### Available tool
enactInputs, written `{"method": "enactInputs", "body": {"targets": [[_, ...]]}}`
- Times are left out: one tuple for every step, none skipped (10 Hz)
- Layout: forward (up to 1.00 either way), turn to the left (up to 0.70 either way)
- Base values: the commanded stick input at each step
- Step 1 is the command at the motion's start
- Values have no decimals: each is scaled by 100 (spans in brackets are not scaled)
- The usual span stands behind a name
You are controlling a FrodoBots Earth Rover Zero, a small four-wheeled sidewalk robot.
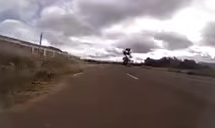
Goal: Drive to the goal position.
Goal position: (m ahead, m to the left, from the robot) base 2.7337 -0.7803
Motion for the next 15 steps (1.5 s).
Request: {"method": "enactInputs", "body": {"targets": [[70, 1], [70, 1], [70, 1], [70, 1], [70, 1], [70, 1], [70, 1], [70, 1], [70, 1], [70, 1], [70, 1], [70, 1], [70, 1], [70, 1], [70, 1]]}}
